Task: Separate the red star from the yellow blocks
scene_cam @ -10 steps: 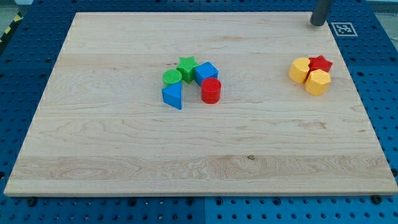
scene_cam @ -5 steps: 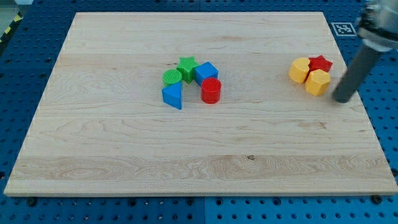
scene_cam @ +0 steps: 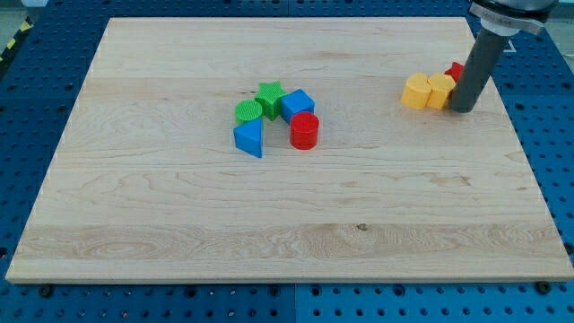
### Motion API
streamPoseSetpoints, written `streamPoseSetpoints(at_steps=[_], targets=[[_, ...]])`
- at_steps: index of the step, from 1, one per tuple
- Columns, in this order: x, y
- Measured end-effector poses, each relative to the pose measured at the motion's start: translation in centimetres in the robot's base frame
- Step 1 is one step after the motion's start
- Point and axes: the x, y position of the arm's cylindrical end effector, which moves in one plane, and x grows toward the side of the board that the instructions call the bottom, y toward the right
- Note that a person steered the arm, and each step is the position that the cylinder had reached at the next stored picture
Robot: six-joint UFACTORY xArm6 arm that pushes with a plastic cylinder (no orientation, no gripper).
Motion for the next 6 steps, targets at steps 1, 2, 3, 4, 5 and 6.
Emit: streamPoseSetpoints(at_steps=[1, 2, 3, 4, 5, 6], targets=[[-1.3, 1.6], [-2.7, 3.1], [-3.1, 2.4], [-3.1, 0.3], [-3.1, -0.1], [-3.1, -0.9]])
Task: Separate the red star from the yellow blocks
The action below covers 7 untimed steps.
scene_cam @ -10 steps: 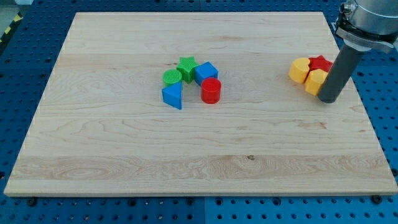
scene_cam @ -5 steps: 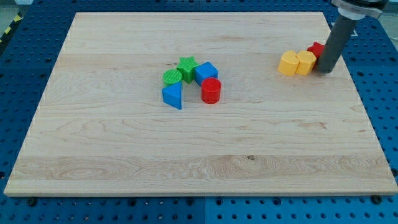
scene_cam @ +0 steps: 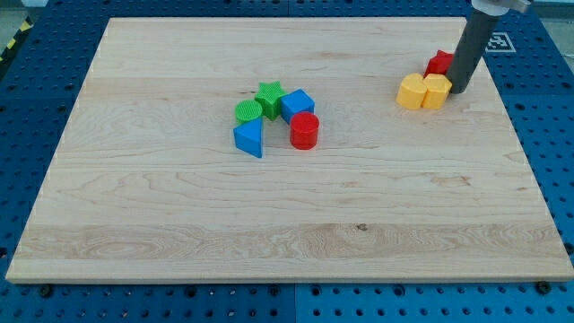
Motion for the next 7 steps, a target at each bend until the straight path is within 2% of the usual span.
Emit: streamPoseSetpoints(at_steps=[1, 4, 7], targets=[[0.0, -1.1], [-4.0, 0.4], [-4.4, 0.1]])
